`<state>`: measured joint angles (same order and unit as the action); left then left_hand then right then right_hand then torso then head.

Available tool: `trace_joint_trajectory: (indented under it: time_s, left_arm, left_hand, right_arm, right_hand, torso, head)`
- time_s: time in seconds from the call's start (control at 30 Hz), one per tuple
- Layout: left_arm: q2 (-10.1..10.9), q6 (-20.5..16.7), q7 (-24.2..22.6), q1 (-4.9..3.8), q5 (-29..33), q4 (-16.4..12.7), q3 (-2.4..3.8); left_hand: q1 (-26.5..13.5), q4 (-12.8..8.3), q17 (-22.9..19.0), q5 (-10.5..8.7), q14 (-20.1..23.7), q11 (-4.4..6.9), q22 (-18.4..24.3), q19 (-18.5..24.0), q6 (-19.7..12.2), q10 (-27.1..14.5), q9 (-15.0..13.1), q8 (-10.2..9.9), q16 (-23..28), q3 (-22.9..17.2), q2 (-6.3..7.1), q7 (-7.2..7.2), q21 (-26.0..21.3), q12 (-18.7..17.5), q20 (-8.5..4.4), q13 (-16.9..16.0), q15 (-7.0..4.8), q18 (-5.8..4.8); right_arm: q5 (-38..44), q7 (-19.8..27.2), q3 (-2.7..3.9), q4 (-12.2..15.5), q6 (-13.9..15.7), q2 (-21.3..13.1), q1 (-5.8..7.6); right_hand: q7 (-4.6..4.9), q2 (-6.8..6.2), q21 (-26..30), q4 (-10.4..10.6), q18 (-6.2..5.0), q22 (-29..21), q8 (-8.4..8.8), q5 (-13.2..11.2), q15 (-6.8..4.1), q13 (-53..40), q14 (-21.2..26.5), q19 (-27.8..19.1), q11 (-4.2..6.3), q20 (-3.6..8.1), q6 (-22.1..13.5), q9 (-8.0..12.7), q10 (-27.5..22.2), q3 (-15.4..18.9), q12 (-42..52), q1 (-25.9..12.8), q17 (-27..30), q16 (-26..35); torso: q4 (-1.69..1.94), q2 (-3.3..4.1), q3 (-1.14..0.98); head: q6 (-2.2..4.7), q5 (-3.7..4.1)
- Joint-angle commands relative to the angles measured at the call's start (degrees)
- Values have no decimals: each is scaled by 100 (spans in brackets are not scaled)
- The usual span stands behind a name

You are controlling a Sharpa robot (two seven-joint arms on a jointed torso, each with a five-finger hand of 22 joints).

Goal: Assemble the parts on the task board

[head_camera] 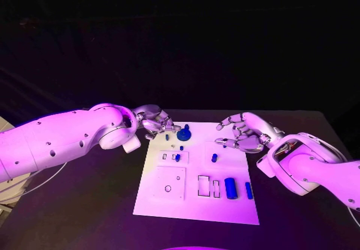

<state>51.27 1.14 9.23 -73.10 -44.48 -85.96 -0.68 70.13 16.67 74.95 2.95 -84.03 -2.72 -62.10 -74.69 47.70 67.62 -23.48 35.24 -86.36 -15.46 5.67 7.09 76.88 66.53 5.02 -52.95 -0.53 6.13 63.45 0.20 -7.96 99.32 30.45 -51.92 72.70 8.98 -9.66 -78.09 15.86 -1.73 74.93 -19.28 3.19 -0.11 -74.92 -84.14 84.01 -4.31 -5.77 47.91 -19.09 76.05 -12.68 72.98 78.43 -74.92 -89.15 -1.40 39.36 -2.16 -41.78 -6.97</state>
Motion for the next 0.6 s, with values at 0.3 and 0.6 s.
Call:
trace_joint_trajectory:
  time_s: [0.3,0.6]
  left_arm:
    - [-542,1252,2152,-106,-1700,188,-105]
    - [-846,1441,2407,-133,-1847,330,-206]
  left_hand:
    - [-451,19,882,-8,-370,80,-229,-66,-25,146,-350,295,-40,230,-17,-97,161,279,-73,-351,-111,-89]
    - [-682,21,859,-7,-357,74,-235,-41,-87,100,-448,329,-21,407,-43,-93,171,267,-68,-341,-106,-88]
  right_arm:
    - [-686,93,4,-176,-94,-183,84]
    - [-698,59,4,-282,-79,-141,98]
  right_hand:
    - [9,-11,18,-6,-93,901,-28,30,36,-62,-524,11,-5,-53,-6,-6,-31,-25,-19,61,-1275,19]
    - [11,-18,52,-10,-99,885,-22,28,35,-40,-517,-4,-6,-52,-20,-3,-50,-29,-42,73,-1250,30]
  torso:
    - [-5,-30,-45]
    - [-10,-26,-39]
  head:
    - [-86,-34]
    - [-109,-35]
